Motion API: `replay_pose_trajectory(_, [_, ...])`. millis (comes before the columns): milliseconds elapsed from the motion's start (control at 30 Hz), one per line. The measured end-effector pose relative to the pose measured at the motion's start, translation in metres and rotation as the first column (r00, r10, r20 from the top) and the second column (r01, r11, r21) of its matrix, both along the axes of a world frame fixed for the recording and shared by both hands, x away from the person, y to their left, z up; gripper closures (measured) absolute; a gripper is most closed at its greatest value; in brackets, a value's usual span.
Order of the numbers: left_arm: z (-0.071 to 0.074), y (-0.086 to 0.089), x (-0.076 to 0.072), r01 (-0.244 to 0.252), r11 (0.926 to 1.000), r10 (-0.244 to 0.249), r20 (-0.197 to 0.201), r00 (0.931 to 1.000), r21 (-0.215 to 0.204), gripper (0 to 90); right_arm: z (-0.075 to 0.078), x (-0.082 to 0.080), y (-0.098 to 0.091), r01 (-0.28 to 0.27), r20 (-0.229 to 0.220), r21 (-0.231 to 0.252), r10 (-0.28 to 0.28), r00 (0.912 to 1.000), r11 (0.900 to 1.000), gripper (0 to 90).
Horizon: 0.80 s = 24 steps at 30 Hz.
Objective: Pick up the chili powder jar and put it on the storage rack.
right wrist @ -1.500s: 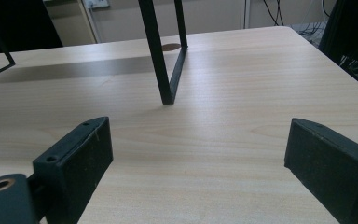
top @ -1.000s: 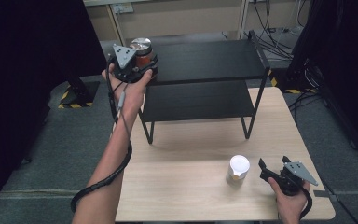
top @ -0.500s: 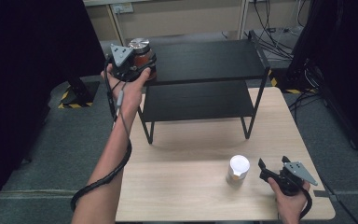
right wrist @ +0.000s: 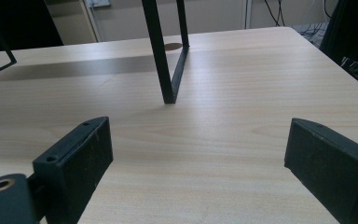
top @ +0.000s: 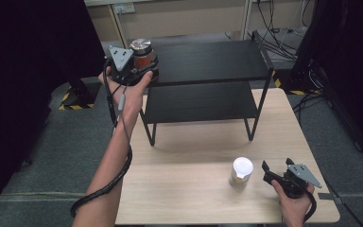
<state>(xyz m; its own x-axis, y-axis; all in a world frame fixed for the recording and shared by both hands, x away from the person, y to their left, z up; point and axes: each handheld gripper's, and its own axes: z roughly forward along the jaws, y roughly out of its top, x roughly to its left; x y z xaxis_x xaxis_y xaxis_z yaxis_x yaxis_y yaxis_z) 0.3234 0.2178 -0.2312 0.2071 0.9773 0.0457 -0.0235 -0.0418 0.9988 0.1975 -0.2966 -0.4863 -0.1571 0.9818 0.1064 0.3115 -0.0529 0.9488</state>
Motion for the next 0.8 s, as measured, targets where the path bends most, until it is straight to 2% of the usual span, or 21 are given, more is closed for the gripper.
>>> replay_pose_trajectory(367, [-0.018,0.005,-0.019,0.014,0.9996,-0.013,0.042,0.999,-0.026,14.5,0.0,0.0,0.0,-0.001,-0.001,-0.004,0.001,1.0,1.0,7.6])
replay_pose_trajectory(800, [-0.035,0.009,-0.034,0.035,0.9991,-0.033,0.07,0.997,-0.025,14.6,0.0,0.0,0.0,-0.002,-0.001,-0.003,0.002,1.0,1.0,7.6])
